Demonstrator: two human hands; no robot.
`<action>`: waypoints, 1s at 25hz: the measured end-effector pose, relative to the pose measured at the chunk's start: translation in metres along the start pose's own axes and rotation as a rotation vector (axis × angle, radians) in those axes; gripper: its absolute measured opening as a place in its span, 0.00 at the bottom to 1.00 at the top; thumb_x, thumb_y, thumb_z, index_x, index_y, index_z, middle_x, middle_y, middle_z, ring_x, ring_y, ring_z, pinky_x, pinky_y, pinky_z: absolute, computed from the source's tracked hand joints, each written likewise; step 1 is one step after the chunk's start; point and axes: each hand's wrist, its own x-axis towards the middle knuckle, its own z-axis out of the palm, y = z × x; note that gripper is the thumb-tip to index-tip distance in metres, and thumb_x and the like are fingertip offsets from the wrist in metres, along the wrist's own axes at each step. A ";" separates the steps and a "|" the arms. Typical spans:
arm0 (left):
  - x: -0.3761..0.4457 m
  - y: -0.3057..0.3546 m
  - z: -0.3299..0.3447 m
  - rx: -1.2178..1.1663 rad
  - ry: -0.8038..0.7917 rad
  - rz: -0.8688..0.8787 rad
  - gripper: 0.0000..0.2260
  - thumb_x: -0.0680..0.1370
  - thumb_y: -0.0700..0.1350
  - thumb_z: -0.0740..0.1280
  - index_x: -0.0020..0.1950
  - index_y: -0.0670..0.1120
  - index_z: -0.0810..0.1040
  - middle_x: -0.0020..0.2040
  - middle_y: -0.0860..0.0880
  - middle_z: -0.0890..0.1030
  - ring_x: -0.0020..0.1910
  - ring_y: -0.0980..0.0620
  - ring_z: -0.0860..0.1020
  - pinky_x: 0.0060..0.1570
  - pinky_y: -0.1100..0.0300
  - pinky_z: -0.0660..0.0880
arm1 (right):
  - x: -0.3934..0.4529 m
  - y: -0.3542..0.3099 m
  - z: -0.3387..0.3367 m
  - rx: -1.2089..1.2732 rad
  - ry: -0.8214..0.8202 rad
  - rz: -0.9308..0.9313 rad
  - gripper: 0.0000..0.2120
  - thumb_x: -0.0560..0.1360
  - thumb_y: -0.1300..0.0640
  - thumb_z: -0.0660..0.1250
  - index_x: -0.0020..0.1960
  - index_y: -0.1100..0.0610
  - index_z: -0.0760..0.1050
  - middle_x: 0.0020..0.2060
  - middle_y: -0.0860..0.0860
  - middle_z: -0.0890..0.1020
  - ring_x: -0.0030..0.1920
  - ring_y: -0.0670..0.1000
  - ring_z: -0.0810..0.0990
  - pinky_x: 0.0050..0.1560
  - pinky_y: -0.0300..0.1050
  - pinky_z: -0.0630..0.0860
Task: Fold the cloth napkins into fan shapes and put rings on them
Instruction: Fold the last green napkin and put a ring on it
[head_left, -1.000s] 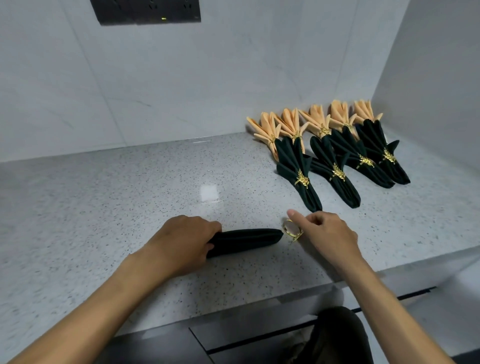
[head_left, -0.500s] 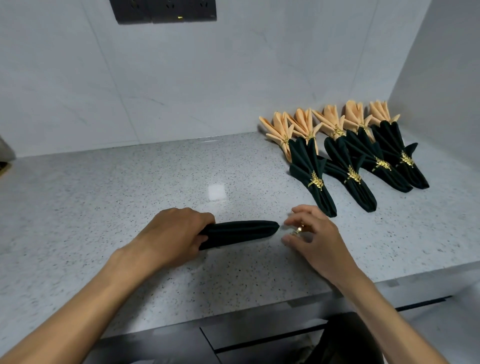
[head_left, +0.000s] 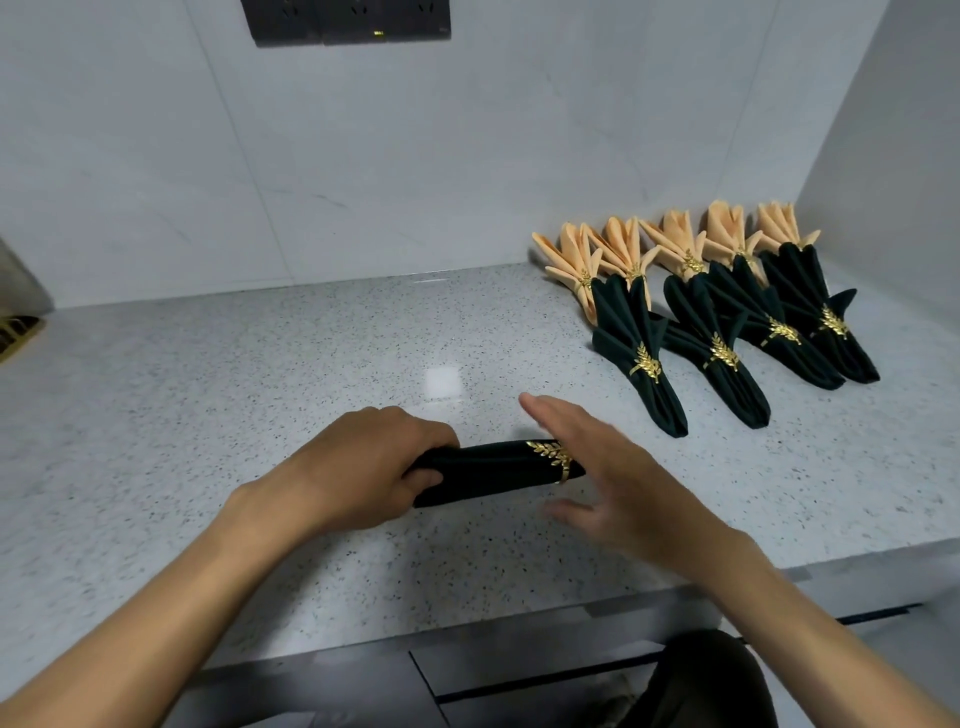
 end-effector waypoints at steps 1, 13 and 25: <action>-0.001 -0.001 0.000 0.025 0.015 -0.001 0.08 0.81 0.50 0.63 0.58 0.59 0.76 0.42 0.59 0.80 0.40 0.60 0.77 0.44 0.59 0.76 | 0.000 0.001 -0.006 -0.016 -0.026 0.053 0.48 0.70 0.45 0.76 0.79 0.39 0.47 0.73 0.29 0.56 0.74 0.35 0.57 0.74 0.41 0.57; -0.005 0.009 0.006 0.139 0.007 0.029 0.07 0.82 0.50 0.60 0.57 0.57 0.74 0.44 0.57 0.80 0.42 0.56 0.77 0.46 0.57 0.75 | -0.002 0.000 -0.005 -0.079 -0.011 0.106 0.24 0.71 0.45 0.74 0.67 0.45 0.76 0.55 0.33 0.70 0.57 0.30 0.59 0.61 0.33 0.58; -0.008 0.010 0.021 0.267 -0.139 -0.015 0.08 0.82 0.49 0.60 0.60 0.53 0.73 0.48 0.52 0.81 0.45 0.50 0.79 0.48 0.53 0.77 | -0.008 0.007 0.037 0.030 -0.058 0.295 0.21 0.72 0.38 0.71 0.63 0.38 0.75 0.50 0.39 0.77 0.52 0.42 0.71 0.52 0.35 0.63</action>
